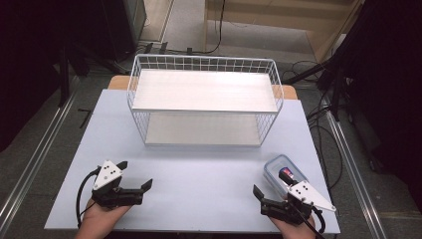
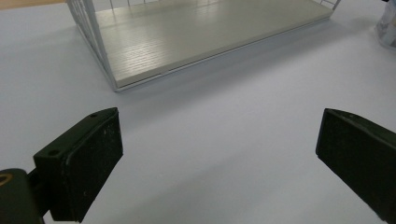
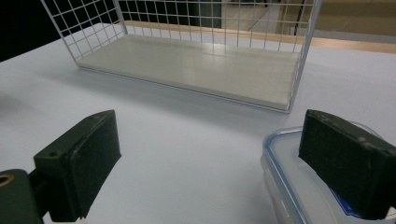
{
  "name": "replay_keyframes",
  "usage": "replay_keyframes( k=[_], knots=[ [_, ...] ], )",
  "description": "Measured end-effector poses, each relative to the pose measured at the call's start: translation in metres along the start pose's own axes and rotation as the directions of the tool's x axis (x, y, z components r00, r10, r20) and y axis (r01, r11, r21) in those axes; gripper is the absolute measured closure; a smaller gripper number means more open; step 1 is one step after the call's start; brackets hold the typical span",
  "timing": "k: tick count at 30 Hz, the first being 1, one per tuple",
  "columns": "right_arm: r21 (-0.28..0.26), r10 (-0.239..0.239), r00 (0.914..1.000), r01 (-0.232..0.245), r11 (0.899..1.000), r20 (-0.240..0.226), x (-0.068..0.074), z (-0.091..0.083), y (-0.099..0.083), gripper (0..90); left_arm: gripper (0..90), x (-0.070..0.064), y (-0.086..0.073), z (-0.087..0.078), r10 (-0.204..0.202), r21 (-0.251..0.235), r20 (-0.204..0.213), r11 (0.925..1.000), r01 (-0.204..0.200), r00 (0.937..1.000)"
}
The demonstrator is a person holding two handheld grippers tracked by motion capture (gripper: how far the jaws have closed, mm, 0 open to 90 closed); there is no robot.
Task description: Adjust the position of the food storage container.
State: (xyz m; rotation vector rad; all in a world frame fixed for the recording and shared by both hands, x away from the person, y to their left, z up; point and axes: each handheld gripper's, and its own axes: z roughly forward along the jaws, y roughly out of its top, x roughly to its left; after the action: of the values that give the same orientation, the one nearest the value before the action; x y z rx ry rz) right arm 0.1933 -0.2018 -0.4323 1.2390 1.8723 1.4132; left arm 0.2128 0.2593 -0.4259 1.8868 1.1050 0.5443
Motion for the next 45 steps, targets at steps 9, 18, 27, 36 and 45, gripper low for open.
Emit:
replay_keyframes(
  k=[9, 18, 27, 36, 45],
  knots=[
    [-0.002, 0.004, 0.9999, -0.004, 1.000, 0.011, -0.012, -0.003, -0.002, 12.4, 0.8, -0.005, 0.000, 0.002, 0.009, -0.002, 0.006, 1.0000, -0.009, 0.9999],
    [0.049, 0.039, 0.9871, -0.047, 0.998, 0.155, -0.061, -0.018, 0.003, 73.2, 0.8, -0.005, 0.000, -0.001, -0.006, -0.034, 0.004, 0.9994, 0.007, 1.0000],
    [0.132, 0.068, 0.9206, -0.128, 0.983, 0.385, -0.126, -0.028, -0.018, 90.0, 0.8, -0.006, 0.000, -0.003, -0.007, -0.048, 0.010, 0.9988, 0.007, 0.9999],
    [0.195, 0.038, 0.9548, -0.099, 0.976, 0.295, -0.124, -0.017, -0.030, 90.0, 0.8, -0.007, 0.000, -0.002, 0.003, -0.045, 0.022, 0.9990, -0.002, 0.9998],
    [0.259, -0.051, 0.9956, 0.029, 0.965, 0.078, -0.060, 0.000, -0.029, 90.0, 0.9, -0.011, 0.000, -0.002, 0.008, -0.052, 0.034, 0.9986, -0.006, 0.9994]
  ],
)
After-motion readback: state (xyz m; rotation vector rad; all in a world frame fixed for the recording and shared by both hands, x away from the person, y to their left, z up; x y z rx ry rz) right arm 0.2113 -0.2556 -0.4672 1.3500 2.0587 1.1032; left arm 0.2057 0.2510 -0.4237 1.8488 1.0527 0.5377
